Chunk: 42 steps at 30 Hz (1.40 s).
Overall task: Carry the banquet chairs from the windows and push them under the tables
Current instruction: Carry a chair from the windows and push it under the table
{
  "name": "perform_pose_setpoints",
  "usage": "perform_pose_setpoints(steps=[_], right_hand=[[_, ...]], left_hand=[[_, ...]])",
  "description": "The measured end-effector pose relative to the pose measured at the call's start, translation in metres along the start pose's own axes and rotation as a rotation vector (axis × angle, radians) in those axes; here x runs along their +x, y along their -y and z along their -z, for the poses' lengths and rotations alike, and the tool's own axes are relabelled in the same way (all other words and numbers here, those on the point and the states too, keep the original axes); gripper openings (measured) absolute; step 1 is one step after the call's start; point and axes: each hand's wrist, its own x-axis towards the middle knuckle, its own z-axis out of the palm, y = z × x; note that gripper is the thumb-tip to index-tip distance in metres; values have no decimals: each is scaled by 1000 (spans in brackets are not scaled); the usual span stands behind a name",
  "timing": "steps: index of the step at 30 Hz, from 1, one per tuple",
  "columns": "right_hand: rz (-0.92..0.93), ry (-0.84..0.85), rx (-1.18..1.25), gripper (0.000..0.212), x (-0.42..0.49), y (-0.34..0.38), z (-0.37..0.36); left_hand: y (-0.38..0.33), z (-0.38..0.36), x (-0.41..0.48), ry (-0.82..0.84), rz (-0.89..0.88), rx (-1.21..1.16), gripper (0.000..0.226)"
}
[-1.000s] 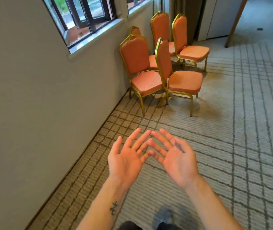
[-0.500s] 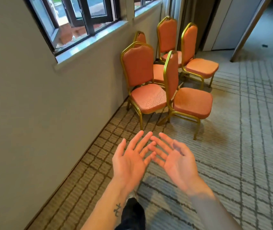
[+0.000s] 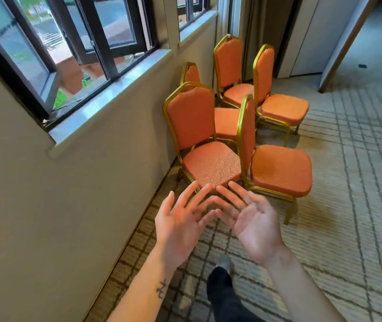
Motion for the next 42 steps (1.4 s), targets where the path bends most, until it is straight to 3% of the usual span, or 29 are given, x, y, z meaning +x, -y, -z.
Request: perform_pose_setpoints(steps=[13,22,31,36,42], right_hand=[[-6,12,-10,48,258,95,-39],[40,-111,73,49,351,140,-39],[146,-281,104,48,433,188,-38],[160,-312,93,46,461,218,-28],[112,-341,24,46,499,262,14]], left_hand=[[-95,-50,235,-37,-6,80,62],[-124,-91,359,-37,90,115,61],[-139,-127,487,98,260,177,61],[-144,-160,533,153,277,197,61],[-112,-194,593,102,249,169,60]])
